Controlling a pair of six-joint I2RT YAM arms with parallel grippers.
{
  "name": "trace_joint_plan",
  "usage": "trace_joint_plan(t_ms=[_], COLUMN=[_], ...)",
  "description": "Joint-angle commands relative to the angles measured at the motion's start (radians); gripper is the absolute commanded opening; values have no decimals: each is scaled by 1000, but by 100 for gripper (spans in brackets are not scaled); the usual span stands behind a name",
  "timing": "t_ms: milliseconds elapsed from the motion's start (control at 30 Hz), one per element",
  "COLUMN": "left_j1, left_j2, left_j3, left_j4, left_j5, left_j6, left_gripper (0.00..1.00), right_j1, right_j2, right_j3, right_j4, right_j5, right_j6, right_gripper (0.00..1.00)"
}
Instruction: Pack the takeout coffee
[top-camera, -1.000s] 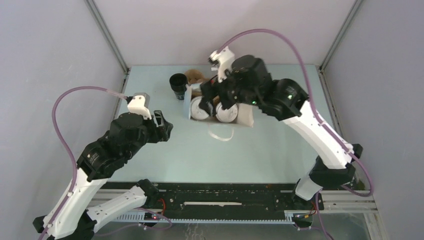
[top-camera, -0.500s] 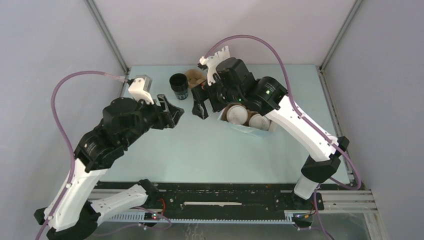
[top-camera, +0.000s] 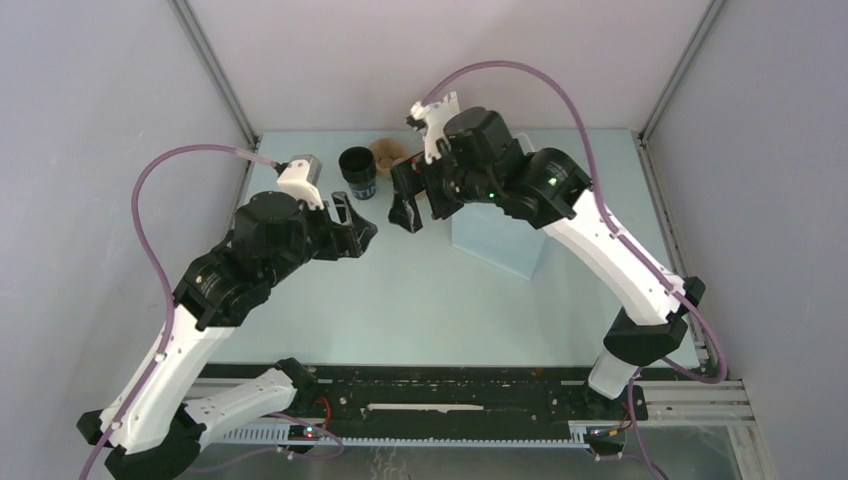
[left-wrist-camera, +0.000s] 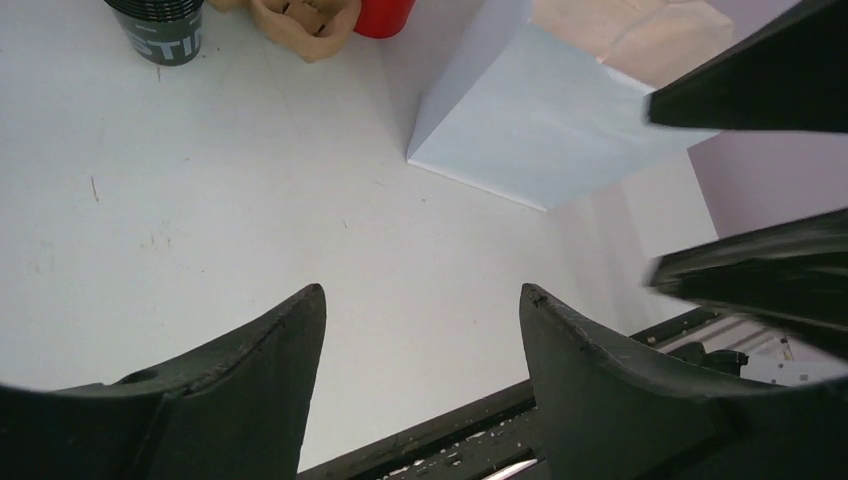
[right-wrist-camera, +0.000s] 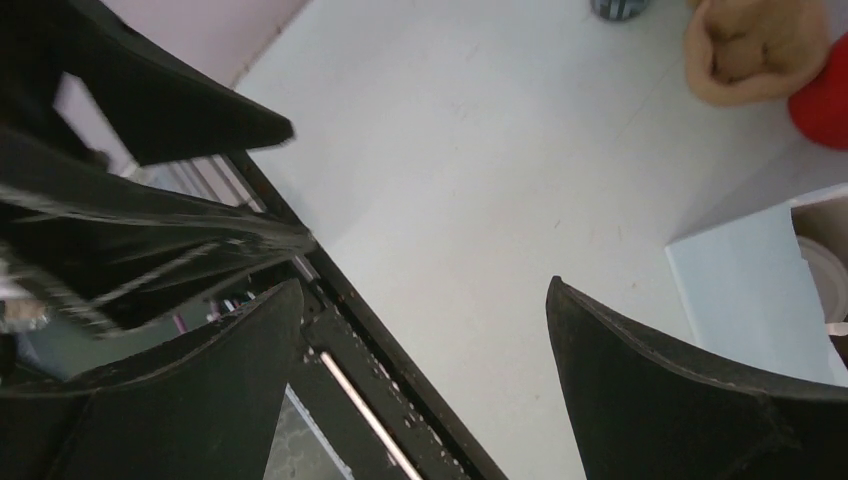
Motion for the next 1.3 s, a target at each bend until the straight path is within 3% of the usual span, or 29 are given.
trace_joint_plan(t_ms=[0,300,433,533,767,967,1133,1267], left_j1=[14,23,60,146,324,355,371,371], left_j2=[25,22,22,46,254,548,845,992], left_j3=[0,13,14,5,-18,-13,135,207], left_j4=[34,-20,-50,-17,312,729,916,1065], left_j5=[34,-7,9,100,332,379,379,379], left_j6=[7,20,9,-13,-126,-283,-387,-460], left_gripper=[76,83,84,85,78,72,68,57], right_j1=[-31,-232,-299,-342,-445,-556,-673,-754], right_j2=[-26,16,133,143,-59,-299,-464,-525], right_j3=[142,138,292,353,148,-45,-125,-150], right_j4=[-36,81,54,18,-24,-89,-124,-130], right_j5=[32,38,20,-36,-139,-136,-139,-193], right_j6=[11,-26,-22,9,94,86,47,34], right_gripper=[100,100,100,100,100,100,100,100])
